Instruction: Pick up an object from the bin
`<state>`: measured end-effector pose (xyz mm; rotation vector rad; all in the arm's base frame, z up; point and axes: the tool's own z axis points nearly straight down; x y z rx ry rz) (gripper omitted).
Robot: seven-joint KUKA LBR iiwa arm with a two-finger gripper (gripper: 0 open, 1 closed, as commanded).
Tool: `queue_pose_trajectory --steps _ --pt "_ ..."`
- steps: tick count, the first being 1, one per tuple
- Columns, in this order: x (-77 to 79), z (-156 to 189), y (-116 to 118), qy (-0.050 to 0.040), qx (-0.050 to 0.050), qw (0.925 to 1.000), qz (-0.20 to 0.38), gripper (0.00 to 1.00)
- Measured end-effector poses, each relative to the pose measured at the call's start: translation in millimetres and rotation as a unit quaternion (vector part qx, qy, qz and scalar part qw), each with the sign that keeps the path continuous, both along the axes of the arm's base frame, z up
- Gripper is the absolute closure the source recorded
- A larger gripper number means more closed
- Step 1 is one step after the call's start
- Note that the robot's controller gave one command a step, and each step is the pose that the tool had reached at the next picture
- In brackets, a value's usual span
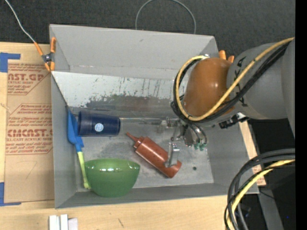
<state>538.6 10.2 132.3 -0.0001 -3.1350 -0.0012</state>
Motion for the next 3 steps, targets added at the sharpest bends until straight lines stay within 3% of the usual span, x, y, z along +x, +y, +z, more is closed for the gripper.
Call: queue_pose_trajectory --steps 1,2,3 --pt "1.9 4 0 -0.0037 0.0 1.0 0.0 0.0" --pt "-16.3 -65 14 0.0023 0.0 0.9895 -0.144 0.0" --pt "-11.2 -13 5 -0.0051 0.0 0.9991 -0.041 0.0"
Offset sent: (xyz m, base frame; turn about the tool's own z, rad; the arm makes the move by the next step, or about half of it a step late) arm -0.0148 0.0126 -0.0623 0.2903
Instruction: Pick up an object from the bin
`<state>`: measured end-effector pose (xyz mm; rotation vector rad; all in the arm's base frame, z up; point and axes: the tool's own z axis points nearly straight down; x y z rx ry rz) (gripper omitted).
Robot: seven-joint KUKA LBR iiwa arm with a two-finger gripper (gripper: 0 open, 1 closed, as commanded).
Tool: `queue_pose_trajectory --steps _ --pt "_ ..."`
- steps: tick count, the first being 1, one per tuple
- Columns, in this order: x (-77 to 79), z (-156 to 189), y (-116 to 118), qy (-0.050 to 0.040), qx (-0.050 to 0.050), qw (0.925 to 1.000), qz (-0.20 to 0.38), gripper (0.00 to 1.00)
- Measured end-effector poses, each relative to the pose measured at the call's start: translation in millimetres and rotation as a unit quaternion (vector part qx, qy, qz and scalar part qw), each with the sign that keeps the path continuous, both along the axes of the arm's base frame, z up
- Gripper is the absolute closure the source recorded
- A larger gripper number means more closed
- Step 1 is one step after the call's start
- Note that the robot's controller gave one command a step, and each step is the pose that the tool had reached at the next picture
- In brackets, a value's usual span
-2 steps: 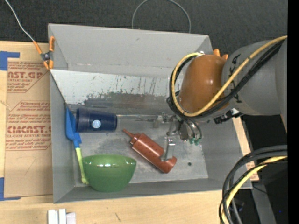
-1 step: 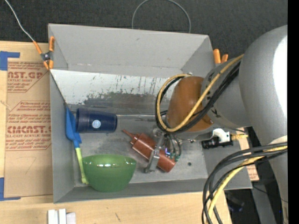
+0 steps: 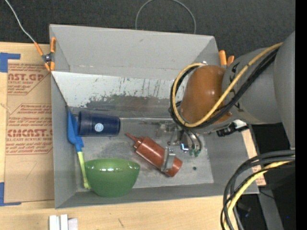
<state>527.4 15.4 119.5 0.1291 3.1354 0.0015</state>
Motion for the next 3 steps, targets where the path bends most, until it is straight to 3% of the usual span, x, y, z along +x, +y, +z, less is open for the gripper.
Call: queue_pose_trajectory --steps 1,2,3 --pt "-6.2 -54 10 0.0091 0.001 0.9946 -0.103 0.0" --pt "-12.3 -50 0 -0.0003 0.0 0.9996 -0.03 0.0" --pt "-5.4 -53 10 0.0077 0.001 0.9946 -0.103 1.0"
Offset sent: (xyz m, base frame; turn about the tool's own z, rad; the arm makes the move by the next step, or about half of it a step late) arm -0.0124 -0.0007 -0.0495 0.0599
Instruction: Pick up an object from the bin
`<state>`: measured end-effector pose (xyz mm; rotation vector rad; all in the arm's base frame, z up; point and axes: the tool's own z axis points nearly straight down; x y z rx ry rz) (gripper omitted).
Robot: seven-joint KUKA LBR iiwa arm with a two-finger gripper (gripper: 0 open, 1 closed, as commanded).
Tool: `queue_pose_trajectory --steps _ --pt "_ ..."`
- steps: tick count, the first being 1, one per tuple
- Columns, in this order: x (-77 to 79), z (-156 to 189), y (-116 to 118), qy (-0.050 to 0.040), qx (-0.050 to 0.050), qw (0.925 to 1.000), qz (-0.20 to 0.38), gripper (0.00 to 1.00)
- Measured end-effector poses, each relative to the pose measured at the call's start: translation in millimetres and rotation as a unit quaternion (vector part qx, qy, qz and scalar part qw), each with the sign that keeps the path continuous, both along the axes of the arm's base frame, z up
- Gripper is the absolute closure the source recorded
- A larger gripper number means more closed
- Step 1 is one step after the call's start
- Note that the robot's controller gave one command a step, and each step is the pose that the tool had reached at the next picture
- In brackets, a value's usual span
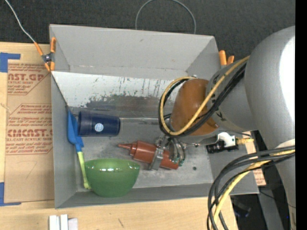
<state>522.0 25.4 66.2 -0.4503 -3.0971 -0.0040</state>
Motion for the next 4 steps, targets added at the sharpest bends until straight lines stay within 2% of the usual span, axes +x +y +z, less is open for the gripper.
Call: queue_pose_trajectory --steps 2,3,4 --pt "-1.1 3 0 0.0015 0.0 1.0 0.0 1.0" --pt "-2.2 17 0 0.0033 0.0 1.0 0.001 1.0" --pt "-0.8 27 0 0.0008 0.0 1.0 0.0 1.0"
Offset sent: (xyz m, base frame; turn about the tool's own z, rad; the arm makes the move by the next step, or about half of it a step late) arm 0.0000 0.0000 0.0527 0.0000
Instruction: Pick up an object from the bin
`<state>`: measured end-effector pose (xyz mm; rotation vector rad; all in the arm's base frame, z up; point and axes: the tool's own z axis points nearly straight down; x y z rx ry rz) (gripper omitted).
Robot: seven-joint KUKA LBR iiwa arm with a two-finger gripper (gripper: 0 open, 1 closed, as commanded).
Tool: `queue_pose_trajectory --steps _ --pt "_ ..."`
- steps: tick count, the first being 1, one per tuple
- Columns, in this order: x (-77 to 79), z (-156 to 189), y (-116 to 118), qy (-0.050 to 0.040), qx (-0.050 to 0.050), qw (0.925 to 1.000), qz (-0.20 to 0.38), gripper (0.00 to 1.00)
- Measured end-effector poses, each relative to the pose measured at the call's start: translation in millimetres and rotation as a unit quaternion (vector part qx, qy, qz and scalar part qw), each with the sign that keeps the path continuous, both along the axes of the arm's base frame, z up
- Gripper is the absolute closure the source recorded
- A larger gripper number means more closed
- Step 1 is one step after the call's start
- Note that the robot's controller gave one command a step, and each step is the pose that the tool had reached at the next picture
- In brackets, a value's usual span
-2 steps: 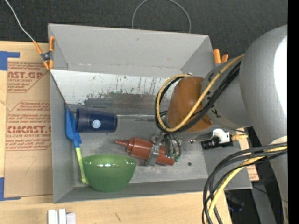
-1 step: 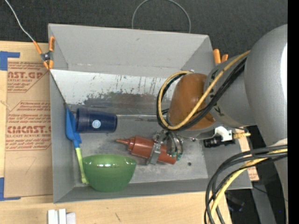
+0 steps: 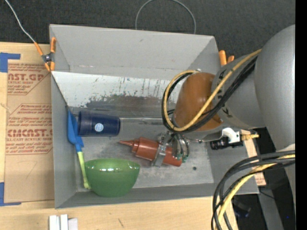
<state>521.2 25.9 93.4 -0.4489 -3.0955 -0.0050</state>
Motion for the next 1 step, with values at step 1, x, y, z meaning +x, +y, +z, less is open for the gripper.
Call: queue_pose_trajectory --steps 1 --pt "0.0 5.2 0.1 -0.0002 0.0 1.0 0.0 1.0"
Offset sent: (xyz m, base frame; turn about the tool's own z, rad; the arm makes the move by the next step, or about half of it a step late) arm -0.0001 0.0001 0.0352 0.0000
